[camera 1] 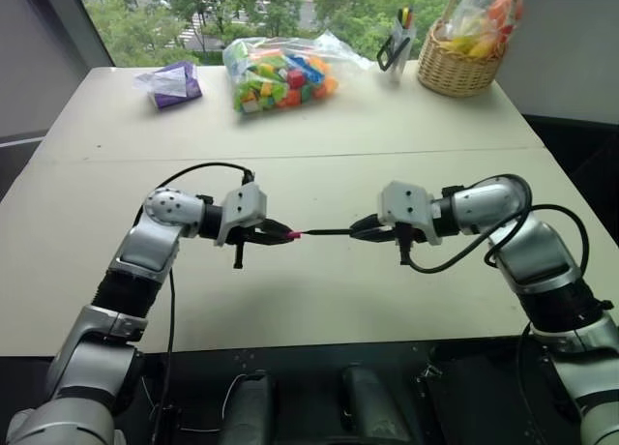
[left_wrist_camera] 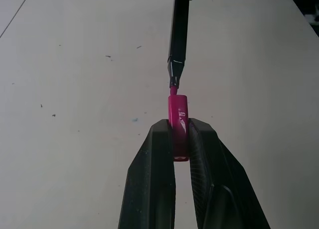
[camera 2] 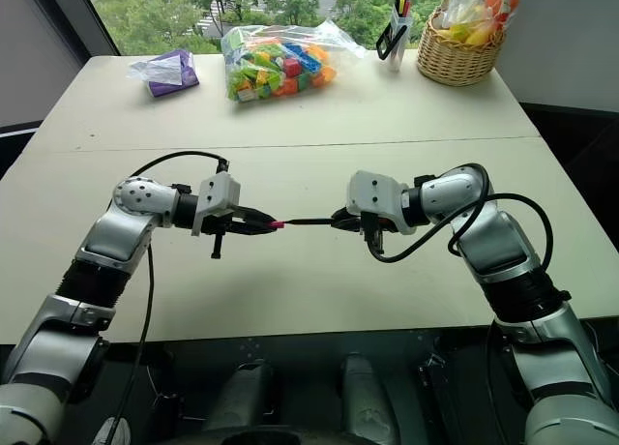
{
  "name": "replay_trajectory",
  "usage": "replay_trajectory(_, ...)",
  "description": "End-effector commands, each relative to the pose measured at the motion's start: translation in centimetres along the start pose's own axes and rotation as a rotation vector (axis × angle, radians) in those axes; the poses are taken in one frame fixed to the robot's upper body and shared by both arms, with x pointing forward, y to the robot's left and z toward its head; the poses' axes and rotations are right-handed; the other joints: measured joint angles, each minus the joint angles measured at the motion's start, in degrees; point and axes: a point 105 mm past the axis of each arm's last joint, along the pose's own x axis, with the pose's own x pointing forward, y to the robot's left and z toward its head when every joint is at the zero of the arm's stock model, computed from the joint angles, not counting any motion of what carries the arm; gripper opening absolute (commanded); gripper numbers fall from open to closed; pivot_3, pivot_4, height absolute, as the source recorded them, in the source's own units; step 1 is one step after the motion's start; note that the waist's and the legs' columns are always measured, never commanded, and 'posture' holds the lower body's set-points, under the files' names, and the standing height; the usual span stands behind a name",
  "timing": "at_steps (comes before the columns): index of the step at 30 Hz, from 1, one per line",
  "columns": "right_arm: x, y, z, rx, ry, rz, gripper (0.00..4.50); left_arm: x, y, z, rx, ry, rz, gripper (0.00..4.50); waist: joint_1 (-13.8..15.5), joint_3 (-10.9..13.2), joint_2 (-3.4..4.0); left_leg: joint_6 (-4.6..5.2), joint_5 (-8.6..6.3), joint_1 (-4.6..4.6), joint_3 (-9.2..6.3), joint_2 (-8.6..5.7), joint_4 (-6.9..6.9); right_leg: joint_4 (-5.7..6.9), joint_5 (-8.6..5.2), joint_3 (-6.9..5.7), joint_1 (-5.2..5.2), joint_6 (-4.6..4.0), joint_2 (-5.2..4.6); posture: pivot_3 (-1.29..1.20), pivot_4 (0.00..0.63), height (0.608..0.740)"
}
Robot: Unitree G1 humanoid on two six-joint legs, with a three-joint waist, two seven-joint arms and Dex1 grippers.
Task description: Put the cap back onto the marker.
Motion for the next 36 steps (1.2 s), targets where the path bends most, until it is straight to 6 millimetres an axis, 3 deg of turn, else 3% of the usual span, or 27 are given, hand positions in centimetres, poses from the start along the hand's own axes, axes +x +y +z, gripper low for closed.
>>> replay_trajectory(1,0.1,0.3,2.7,-0.097,-0.072,0.022,0.03,0.1,0.3,1.4,0.031,-0.041,0.008,0.00,0.00,0.00,0.00,0.00,0.00,0.00,0.00,0.00,0.00,0.00,0.00,0.00,0.00,0.00,0.00,0.00,0.150,0.740)
replay_trajectory(36,-0.3,0.3,1.6,-0.095,-0.025,0.027,0.03,-0.4,-0.2,1.6,0.012,-0.049,0.018,0.00,0.00,0.00,0.00,0.00,0.00,0.00,0.00,0.00,0.00,0.00,0.00,0.00,0.00,0.00,0.00,0.00,0.150,0.740)
